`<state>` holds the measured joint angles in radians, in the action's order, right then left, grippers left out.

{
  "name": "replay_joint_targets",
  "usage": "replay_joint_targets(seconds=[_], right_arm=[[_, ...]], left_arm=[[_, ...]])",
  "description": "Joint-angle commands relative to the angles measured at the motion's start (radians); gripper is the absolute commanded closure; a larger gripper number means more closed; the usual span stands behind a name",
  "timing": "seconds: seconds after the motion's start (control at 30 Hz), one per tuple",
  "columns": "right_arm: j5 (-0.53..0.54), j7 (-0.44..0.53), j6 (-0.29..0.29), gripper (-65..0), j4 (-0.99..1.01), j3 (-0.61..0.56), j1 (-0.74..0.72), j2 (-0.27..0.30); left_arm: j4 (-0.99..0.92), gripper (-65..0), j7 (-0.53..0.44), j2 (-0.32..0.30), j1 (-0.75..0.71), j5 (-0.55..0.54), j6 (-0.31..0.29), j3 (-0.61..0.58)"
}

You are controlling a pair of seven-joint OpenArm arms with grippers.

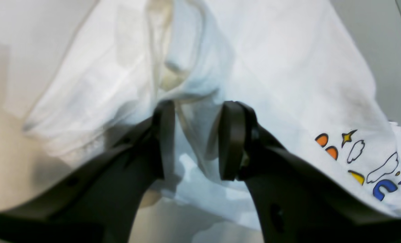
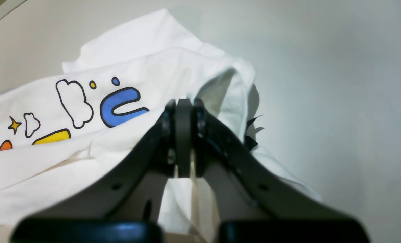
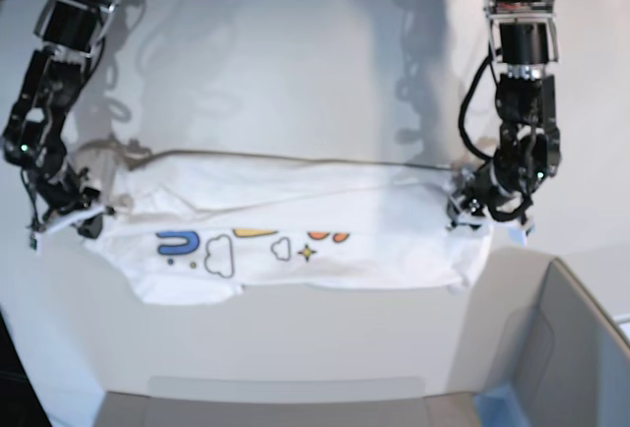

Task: Layout the t-shirt on the table in an organized manner, then fold the t-shirt properly
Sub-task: 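Grasp the hem with both grippers and fold it over toward the collar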

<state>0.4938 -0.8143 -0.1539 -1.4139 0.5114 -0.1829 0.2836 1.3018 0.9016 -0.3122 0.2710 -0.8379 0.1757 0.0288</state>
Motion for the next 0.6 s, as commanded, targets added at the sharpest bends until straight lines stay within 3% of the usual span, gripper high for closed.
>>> replay_joint_targets(seconds=[0.0, 0.17, 0.33, 0.47, 0.57], right_arm=[[0.012, 0.025, -0.005, 0.0, -0.021, 0.005, -0.022, 0.013], [0.012, 0.025, -0.005, 0.0, -0.021, 0.002, -0.022, 0.013], [0.012, 0.025, -0.005, 0.0, -0.023, 0.0, -0.022, 0.013], [0.01, 0.062, -0.005, 0.0, -0.061, -0.003, -0.022, 0.015], [0.01, 0.117, -0.005, 0.0, -0.147, -0.026, 0.0, 0.015]], left_arm=[[0.02, -22.7, -0.023, -0.008, 0.027, -0.008, -0.008, 0.003], [0.017, -20.1, -0.039, 0.015, 0.029, -0.008, -0.011, 0.003], [-0.018, -2.6, -0.04, 0.037, 0.03, -0.007, -0.084, 0.003], [-0.009, -0.3, -0.04, 0.037, 0.024, -0.011, -0.166, 0.015], [0.138, 0.0, -0.04, 0.038, -0.04, -0.013, -0.175, 0.092]])
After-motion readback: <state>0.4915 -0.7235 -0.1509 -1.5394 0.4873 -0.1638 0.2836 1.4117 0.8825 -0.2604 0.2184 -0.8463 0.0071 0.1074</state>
